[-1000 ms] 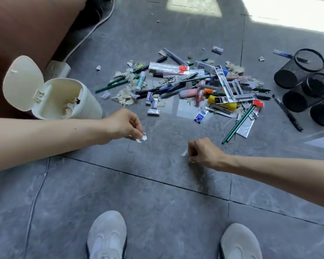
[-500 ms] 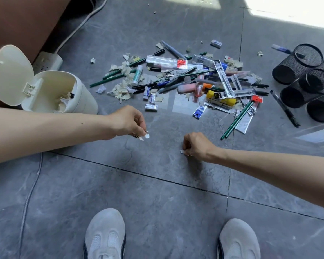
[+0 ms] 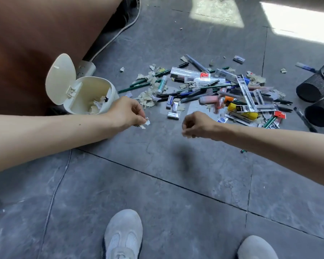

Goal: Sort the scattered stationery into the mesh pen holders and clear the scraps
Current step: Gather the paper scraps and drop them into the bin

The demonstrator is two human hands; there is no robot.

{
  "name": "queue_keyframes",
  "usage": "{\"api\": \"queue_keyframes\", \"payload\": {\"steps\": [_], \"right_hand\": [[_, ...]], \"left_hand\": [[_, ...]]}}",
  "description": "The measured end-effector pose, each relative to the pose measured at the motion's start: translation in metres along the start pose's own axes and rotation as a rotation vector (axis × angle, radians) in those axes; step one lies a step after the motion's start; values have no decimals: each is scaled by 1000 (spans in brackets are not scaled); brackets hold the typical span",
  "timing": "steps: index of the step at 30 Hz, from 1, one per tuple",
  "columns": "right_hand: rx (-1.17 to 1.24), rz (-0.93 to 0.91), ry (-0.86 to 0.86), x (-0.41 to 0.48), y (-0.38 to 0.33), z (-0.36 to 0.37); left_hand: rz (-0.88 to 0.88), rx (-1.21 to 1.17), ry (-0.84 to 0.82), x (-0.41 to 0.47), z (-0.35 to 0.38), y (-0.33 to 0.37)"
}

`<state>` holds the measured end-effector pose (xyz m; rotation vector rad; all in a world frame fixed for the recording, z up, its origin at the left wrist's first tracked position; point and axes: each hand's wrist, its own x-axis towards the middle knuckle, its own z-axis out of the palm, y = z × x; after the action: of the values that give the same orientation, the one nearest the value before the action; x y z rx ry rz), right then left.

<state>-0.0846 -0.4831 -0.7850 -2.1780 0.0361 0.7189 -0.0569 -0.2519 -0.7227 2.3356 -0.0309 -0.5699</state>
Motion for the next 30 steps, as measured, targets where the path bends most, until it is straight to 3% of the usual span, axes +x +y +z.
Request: {"api": "queue_keyframes", "payload": {"steps": [5, 7, 14, 24, 30], "right_hand": [[298, -154, 79, 43, -96, 10], [361, -181, 102, 55, -132, 19], [408, -193, 154, 83, -197, 60], [407, -156, 140, 87, -204, 75], [299, -179, 147, 79, -196, 63]], "left_hand": [[21, 25, 458, -5, -47, -15], [20, 72, 566, -10, -64, -25], [64, 233, 579, -13, -90, -51], [-39, 224, 518, 7, -77, -58], [18, 217, 556, 12, -70, -49]]}}
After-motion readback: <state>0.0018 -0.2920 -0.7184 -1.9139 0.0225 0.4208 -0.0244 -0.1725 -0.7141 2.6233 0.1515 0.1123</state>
